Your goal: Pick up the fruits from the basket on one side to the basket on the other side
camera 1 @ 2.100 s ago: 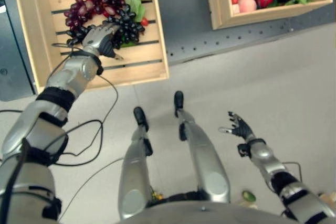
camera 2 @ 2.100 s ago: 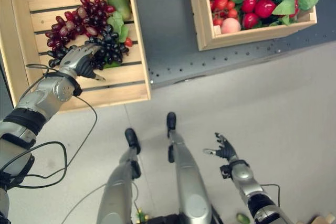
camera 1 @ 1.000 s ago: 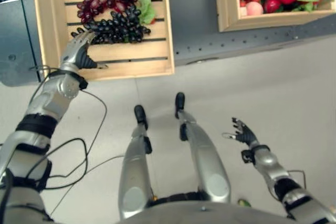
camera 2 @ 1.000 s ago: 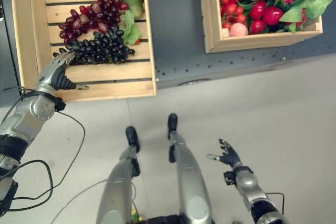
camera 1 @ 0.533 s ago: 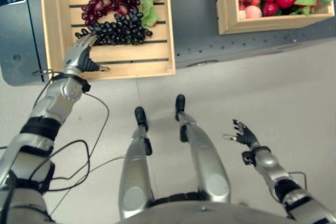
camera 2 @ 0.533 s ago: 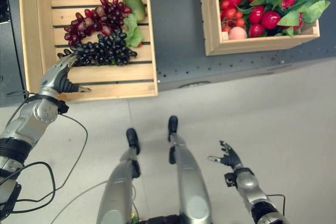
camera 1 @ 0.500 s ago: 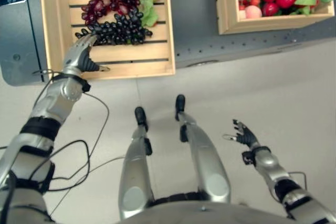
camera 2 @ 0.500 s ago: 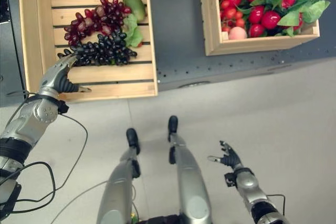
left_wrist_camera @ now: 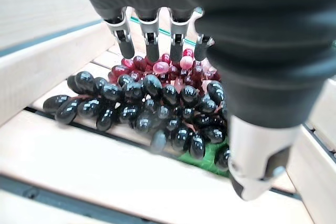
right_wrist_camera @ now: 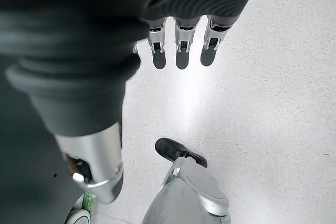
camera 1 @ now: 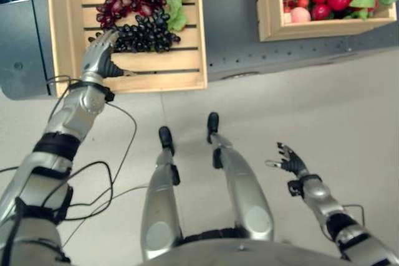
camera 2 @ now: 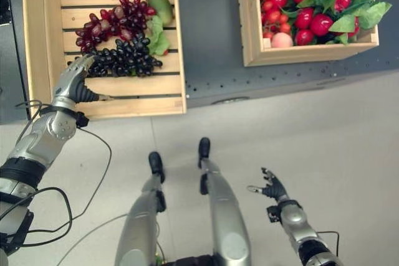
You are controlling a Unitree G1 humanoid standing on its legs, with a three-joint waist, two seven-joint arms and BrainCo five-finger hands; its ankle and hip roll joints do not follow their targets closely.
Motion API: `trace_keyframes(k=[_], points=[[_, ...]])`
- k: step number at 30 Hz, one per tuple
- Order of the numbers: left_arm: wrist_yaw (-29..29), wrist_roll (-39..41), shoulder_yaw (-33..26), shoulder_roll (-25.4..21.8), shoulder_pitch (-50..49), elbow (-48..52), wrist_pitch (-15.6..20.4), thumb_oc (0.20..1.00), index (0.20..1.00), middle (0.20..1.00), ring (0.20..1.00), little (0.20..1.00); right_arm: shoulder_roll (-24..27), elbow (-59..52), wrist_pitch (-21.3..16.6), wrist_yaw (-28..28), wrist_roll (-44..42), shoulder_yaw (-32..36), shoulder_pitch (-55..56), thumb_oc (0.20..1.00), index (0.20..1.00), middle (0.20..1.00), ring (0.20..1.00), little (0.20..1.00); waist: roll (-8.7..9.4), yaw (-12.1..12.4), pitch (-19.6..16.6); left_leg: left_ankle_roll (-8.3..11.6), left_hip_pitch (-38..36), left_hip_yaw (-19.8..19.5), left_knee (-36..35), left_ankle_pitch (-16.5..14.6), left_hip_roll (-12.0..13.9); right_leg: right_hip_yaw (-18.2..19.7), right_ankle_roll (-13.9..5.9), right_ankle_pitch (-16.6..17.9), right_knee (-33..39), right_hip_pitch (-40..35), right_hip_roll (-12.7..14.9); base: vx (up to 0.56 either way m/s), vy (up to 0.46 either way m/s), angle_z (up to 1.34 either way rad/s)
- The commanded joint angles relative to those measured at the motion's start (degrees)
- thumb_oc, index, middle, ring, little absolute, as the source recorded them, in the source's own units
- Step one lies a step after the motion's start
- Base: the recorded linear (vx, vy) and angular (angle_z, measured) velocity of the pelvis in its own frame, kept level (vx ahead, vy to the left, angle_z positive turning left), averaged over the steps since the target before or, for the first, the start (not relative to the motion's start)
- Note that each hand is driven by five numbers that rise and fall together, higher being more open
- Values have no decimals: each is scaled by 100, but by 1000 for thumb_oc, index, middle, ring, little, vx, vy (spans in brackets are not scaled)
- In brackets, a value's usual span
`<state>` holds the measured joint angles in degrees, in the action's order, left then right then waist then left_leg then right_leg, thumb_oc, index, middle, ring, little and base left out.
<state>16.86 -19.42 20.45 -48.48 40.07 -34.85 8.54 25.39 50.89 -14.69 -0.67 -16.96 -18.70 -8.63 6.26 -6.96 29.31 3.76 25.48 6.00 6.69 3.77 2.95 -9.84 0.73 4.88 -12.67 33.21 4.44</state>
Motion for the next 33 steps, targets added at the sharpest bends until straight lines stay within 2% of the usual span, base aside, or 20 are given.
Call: trace_keyframes(k=[1,14,19,23,33], points=[[219,-74,-101,-212,533,326,133,1000,1000,1000,1000,1000,127,58,-104,-34,70,-73,341,1000,1000,1000,1000,1000,81,-20,-113,-259,133,-21,348,-357,-162,56,-515,-333,-327,-9,-41,-7,4,7],[219,-268,259,-326,1175,499,130,1000,1000,1000,1000,1000,129,252,-66,-6,102,-147,306,1000,1000,1000,1000,1000,44,-19,-231,-252,111,-36,281,-335,-178,48,-514,-363,-339,-1,-37,0,1,1],[203,-246,443,-220,1412,265,99,1000,1000,1000,1000,1000,144,239,-53,-24,109,-186,242,1000,1000,1000,1000,1000,39,-47,-260,-249,154,-13,261,-323,-191,72,-527,-349,-315,47,-46,0,0,0],[149,-135,835,-70,1824,-146,50,1000,1000,1000,1000,1000,188,97,-57,-3,-50,-230,219,1000,1000,1000,1000,1000,77,-149,-191,-254,256,7,283,-299,-181,90,-542,-314,-307,148,-55,0,0,0],[17,-122,965,140,1742,-379,13,1000,1000,1000,1000,1000,193,-131,-107,-50,-148,-158,251,1000,1000,1000,1000,1000,92,-236,-133,-306,483,70,415,-360,-157,177,-561,-303,-410,405,-75,8,7,-4]])
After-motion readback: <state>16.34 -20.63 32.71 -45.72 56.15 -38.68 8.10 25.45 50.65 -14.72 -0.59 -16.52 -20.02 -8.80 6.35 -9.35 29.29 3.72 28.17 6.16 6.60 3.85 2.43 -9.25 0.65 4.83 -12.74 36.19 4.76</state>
